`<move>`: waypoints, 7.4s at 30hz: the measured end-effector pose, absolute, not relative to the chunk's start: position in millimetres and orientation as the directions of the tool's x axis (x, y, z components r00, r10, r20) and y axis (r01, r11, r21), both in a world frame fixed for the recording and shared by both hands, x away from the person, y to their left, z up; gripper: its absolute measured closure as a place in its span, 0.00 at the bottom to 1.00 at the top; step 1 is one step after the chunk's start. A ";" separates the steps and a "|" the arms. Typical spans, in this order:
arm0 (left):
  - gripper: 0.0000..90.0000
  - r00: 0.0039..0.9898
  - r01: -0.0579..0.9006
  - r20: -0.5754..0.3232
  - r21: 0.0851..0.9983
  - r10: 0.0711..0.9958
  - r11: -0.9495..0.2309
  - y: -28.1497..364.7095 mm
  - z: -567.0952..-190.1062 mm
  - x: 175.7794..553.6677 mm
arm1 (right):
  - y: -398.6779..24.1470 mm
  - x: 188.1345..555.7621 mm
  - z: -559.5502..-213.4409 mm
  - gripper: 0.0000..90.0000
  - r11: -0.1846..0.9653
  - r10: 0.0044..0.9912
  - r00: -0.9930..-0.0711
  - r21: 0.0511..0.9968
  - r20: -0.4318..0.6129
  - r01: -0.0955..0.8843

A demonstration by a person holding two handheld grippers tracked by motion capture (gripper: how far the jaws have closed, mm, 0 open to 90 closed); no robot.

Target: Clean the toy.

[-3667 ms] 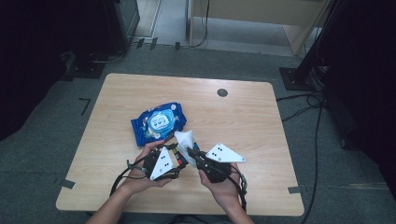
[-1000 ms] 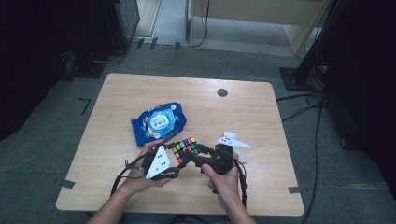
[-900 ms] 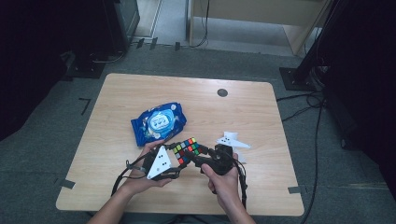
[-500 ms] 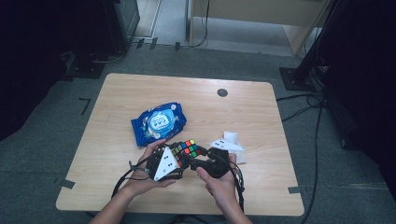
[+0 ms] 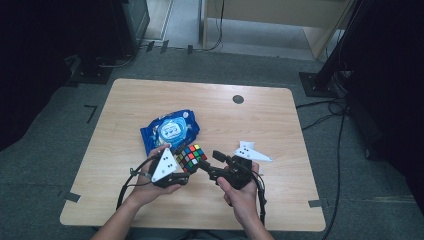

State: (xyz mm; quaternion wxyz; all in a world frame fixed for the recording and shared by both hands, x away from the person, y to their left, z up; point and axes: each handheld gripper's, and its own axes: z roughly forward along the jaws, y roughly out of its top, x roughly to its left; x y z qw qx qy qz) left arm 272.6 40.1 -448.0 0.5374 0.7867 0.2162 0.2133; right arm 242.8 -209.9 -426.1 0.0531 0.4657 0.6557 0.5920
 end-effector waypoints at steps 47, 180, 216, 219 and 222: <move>0.38 0.780 0.313 -0.162 0.937 0.605 -0.152 28.7 -440.2 273.3 | -161.8 241.8 -467.1 0.37 -0.065 0.747 -0.569 0.889 0.344 0.453; 0.38 0.852 -0.028 0.243 0.906 0.464 -0.423 23.3 -469.1 256.4 | -231.8 251.0 -443.3 0.98 0.044 0.824 -0.526 0.902 0.210 0.430; 0.38 0.819 0.055 0.138 0.947 0.558 -0.315 57.0 -462.4 274.3 | -204.0 283.9 -479.4 0.97 0.037 0.846 -0.488 0.890 0.214 0.454; 0.38 0.807 0.060 0.129 0.953 0.576 -0.297 64.6 -459.5 276.2 | -183.9 294.4 -489.5 0.98 0.055 0.848 -0.488 0.880 0.208 0.471; 0.38 0.798 0.065 0.118 0.958 0.592 -0.278 72.5 -457.1 278.0 | -161.4 302.5 -498.0 0.97 0.106 0.850 -0.494 0.859 0.182 0.500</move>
